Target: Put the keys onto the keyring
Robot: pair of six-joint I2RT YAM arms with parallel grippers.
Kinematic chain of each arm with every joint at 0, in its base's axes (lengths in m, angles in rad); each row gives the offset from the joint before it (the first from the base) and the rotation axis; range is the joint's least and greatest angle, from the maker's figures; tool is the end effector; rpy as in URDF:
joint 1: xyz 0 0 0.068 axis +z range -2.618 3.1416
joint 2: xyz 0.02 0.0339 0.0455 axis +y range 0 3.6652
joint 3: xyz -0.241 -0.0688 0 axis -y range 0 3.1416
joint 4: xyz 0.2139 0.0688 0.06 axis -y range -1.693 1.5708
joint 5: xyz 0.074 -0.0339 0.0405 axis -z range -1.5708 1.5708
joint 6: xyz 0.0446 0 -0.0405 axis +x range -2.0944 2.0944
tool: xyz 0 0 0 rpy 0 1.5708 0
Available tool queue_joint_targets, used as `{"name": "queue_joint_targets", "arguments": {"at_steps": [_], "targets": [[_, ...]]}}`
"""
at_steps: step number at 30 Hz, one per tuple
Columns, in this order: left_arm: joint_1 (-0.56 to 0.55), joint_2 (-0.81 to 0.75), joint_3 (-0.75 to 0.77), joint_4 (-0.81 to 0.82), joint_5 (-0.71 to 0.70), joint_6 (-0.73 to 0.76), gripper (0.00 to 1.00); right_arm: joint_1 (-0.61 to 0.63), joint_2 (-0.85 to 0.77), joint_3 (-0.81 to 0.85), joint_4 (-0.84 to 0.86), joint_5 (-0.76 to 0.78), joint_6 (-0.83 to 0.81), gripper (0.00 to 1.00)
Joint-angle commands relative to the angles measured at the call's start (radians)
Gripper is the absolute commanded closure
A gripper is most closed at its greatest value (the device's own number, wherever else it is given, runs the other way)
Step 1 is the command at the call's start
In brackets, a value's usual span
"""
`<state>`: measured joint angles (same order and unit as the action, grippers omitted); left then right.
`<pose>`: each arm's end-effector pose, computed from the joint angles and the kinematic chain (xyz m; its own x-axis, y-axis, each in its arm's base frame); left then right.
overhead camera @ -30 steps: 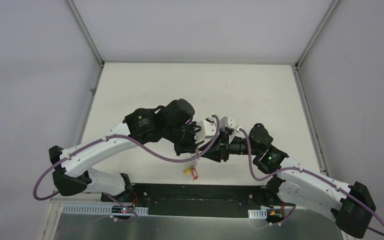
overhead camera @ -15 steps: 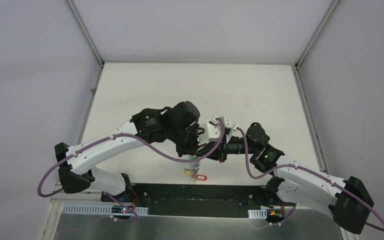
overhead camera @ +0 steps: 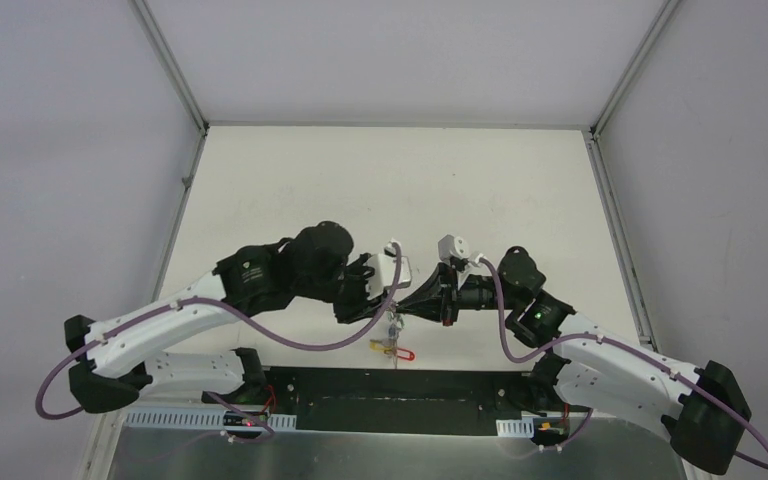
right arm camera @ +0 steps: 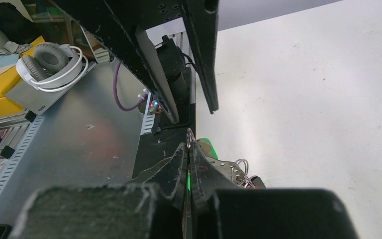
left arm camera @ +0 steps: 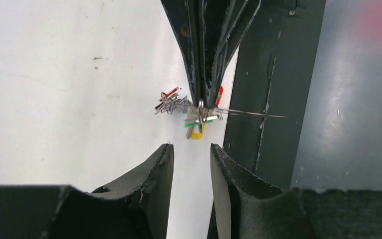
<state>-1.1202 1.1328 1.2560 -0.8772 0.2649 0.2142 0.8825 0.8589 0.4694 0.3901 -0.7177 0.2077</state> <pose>0.0801 -0.1923 0.3375 -0.0890 0.6550 -0.7504 0.9935 0.1118 -0.0202 0.0986 0.1660 0.2703 -0.2057 -0.0056 -0.9786 -0.9782 -0.0289 0.2058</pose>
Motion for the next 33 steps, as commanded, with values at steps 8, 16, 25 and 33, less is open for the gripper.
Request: {"name": "queue_joint_targets", "arguments": {"at_steps": [8, 16, 25, 33], "targets": [[-0.01, -0.423, -0.542, 0.758, 0.003, -0.076, 0.56, 0.004, -0.041, 0.028, 0.027, -0.011, -0.023, 1.0], [-0.01, -0.479, -0.643, 0.916, 0.051, -0.066, 0.78, 0.004, -0.04, 0.032, 0.022, -0.01, -0.025, 1.0], [-0.01, -0.425, -0.603, 0.78, 0.117, 0.014, 1.0, 0.004, -0.036, 0.037, 0.019, 0.001, -0.032, 1.0], [-0.01, -0.408, -0.611, 0.73, 0.112, 0.03, 1.0, 0.005, -0.039, 0.041, 0.014, 0.004, -0.036, 1.0]]}}
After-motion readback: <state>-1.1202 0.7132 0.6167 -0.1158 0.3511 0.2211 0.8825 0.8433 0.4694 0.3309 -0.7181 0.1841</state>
